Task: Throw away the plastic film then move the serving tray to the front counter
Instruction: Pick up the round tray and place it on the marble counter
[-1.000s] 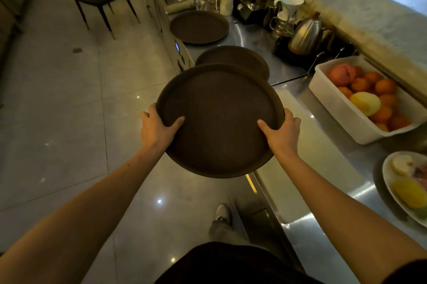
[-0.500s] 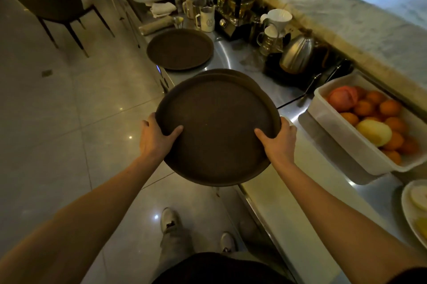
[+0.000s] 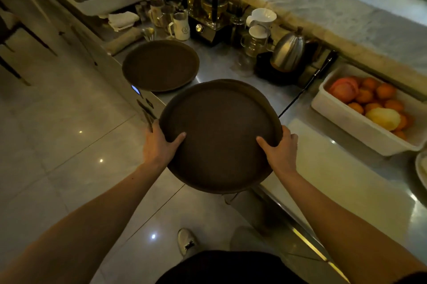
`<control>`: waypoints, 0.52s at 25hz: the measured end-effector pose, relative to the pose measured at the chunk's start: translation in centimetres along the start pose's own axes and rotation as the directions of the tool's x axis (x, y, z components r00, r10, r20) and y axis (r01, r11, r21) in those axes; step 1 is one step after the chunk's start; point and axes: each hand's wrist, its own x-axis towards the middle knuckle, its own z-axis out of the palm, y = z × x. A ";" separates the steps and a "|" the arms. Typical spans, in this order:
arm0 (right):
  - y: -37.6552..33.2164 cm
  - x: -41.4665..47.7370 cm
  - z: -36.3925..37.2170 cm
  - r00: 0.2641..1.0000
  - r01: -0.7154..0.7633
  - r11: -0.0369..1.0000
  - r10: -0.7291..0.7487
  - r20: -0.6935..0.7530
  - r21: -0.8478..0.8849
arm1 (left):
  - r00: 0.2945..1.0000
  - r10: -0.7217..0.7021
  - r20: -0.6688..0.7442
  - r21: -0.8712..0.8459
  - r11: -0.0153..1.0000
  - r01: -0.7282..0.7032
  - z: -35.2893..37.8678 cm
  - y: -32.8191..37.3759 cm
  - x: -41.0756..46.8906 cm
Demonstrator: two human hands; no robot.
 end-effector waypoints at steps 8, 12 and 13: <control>0.4 2.4 1.3 0.993 -0.105 0.993 0.101 -0.062 -0.059 | 0.989 0.035 0.142 0.063 0.997 -0.044 3.5 0.4 5.7; 1.5 5.9 2.2 0.991 -0.128 0.985 0.123 -0.051 -0.113 | 0.985 0.014 0.174 0.104 0.994 -0.032 5.6 1.3 8.2; 1.9 7.0 2.5 0.992 -0.124 0.984 0.119 -0.042 -0.131 | 0.984 0.007 0.178 0.113 0.993 -0.027 6.1 1.7 8.9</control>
